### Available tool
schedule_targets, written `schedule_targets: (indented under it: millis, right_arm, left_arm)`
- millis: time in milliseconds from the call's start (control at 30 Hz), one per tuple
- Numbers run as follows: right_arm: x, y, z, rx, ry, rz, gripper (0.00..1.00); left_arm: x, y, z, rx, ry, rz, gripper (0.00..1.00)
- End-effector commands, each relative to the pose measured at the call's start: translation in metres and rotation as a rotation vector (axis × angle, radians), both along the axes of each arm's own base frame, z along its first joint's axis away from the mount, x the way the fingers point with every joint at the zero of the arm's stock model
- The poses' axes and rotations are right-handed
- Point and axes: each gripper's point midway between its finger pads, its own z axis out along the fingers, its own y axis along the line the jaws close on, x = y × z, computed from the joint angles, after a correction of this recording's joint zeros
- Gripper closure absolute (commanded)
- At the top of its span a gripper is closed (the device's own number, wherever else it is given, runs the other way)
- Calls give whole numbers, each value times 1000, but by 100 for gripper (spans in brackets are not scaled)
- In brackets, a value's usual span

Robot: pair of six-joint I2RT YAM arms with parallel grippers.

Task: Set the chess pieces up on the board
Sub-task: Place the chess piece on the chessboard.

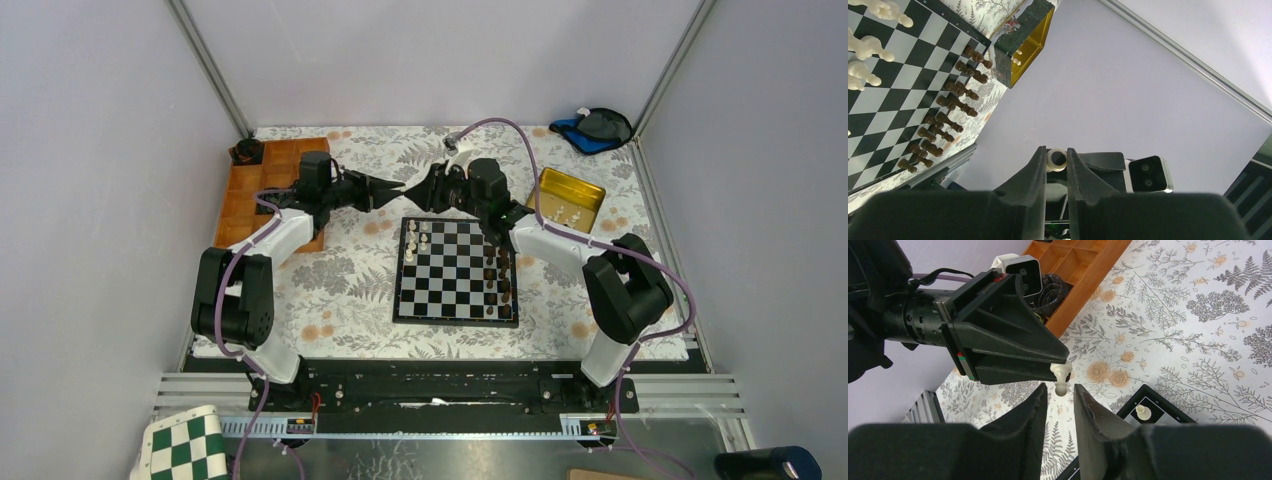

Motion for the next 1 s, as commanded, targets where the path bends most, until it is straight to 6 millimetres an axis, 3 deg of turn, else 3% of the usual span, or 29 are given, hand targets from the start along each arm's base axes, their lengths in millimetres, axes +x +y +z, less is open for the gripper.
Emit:
schedule_targets:
  millis: [0, 967]
  right_arm:
    - [9, 9, 30, 62, -73, 1, 70]
    - [11, 14, 26, 50, -54, 20, 86]
  left_arm:
    - [2, 0, 8, -28, -37, -14, 100]
    - [0, 1, 7, -8, -34, -11, 100]
